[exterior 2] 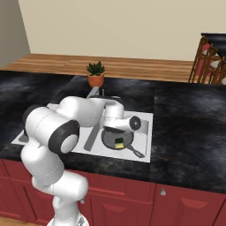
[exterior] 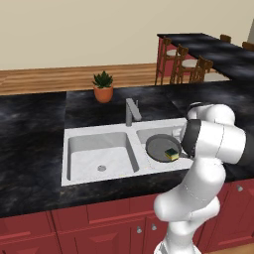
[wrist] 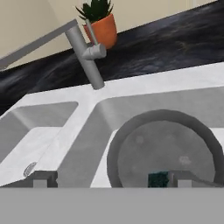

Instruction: Pick the pan and sponge and place them into the sink. Then turn on the water.

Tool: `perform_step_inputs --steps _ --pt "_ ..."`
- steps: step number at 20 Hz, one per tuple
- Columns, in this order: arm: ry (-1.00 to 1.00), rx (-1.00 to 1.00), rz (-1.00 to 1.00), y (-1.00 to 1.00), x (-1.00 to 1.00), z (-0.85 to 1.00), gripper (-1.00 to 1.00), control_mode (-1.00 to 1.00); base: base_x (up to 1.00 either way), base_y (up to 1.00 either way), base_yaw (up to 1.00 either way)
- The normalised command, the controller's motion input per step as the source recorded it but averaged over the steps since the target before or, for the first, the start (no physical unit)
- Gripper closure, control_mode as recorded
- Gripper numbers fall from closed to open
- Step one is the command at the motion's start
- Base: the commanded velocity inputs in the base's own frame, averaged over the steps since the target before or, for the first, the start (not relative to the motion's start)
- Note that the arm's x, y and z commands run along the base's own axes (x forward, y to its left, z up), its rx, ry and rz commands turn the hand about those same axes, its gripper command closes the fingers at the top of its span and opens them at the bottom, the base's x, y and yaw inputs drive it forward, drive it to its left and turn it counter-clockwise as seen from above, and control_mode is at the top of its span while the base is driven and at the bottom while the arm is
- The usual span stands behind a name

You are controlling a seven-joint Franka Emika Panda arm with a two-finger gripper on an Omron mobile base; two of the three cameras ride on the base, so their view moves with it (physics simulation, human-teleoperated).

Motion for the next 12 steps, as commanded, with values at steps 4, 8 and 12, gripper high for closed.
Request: perform_step_inputs --steps 4,8,12 --pt "-0.22 0.00 0.00 0.14 -0.15 0.10 -1.00 -1.00 0.00 0.00 0.00" --pt "-0.18 0.01 0.01 0.12 -0.03 0.22 -1.00 -1.00 0.00 0.00 0.00" --pt "-0.16 0.01 0.01 0.11 0.00 0.23 -1.00 -1.00 0.00 0.00 0.00"
